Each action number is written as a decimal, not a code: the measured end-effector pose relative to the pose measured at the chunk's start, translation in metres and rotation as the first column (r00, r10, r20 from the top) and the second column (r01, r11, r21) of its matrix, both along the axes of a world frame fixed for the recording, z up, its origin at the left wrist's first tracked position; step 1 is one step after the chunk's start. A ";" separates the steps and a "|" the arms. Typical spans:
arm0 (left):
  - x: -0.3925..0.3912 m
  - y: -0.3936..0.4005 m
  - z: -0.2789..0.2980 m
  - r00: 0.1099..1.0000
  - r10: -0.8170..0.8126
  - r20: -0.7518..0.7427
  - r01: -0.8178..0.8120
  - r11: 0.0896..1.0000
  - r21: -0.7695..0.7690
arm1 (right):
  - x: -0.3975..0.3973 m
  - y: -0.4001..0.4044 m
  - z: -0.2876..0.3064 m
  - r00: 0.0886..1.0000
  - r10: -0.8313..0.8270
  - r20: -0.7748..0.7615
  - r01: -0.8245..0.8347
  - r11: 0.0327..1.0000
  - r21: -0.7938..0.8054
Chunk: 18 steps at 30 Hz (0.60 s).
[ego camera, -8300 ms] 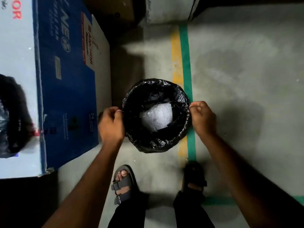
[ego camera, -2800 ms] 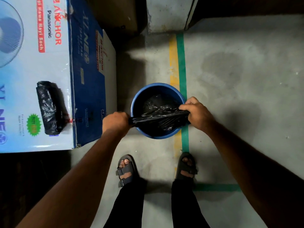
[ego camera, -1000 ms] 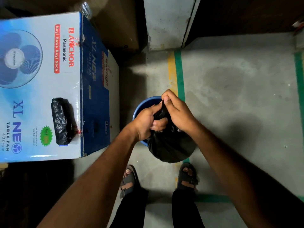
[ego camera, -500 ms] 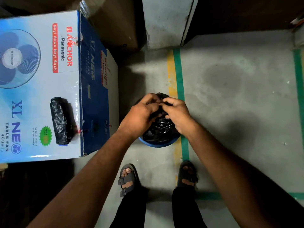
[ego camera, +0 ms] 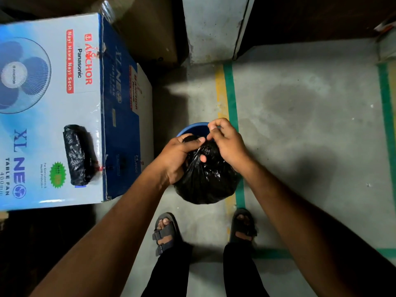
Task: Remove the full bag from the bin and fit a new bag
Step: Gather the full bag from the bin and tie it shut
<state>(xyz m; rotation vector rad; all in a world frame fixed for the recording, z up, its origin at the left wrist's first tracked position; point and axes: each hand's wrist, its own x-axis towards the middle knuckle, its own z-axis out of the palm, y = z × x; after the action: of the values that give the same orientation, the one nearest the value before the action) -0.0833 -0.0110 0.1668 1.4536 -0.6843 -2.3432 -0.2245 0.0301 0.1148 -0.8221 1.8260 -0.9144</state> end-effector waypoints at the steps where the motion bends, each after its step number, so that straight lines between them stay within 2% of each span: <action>1: 0.000 0.002 0.000 0.997 0.060 -0.048 -0.056 0.995 0.088 | 0.002 0.004 0.001 0.996 0.053 -0.068 -0.056 0.997 -0.051; 4: -0.001 0.006 0.001 0.987 0.101 -0.124 -0.081 0.984 0.162 | 0.006 0.017 0.010 0.911 0.126 -0.393 -0.209 0.962 -0.178; 5: -0.002 0.007 0.001 0.987 0.109 -0.114 -0.091 0.983 0.159 | 0.007 0.021 0.015 0.885 0.087 -0.458 -0.201 0.958 -0.206; 6: -0.002 0.008 0.000 0.987 0.128 -0.095 -0.113 0.982 0.154 | 0.008 0.024 0.023 0.888 0.047 -0.458 -0.175 0.955 -0.241; 9: -0.005 0.008 -0.006 0.972 0.225 -0.064 -0.216 0.968 0.129 | 0.014 0.031 0.041 0.947 0.046 -0.318 -0.159 0.927 -0.338; 12: -0.006 0.007 -0.008 0.979 0.203 -0.021 -0.202 0.978 0.051 | 0.016 0.031 0.038 0.930 0.042 -0.365 -0.174 0.926 -0.335; 13: -0.005 0.006 -0.008 0.986 0.166 -0.001 -0.166 0.986 0.018 | 0.014 0.030 0.033 0.942 0.022 -0.335 -0.139 0.934 -0.330; 15: -0.003 0.002 -0.008 0.994 0.053 0.095 -0.044 0.995 -0.093 | 0.011 0.031 0.030 0.988 -0.003 -0.157 -0.040 0.961 -0.272; 18: 0.003 -0.005 -0.008 0.934 -0.049 0.353 0.168 0.934 -0.316 | 0.004 0.032 0.028 0.994 -0.089 0.068 0.101 0.975 -0.197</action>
<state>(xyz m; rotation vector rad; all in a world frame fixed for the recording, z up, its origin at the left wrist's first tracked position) -0.0804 -0.0163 0.1591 1.7021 -1.2269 -1.9274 -0.2202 0.0624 0.1424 -0.8267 1.7535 -1.1866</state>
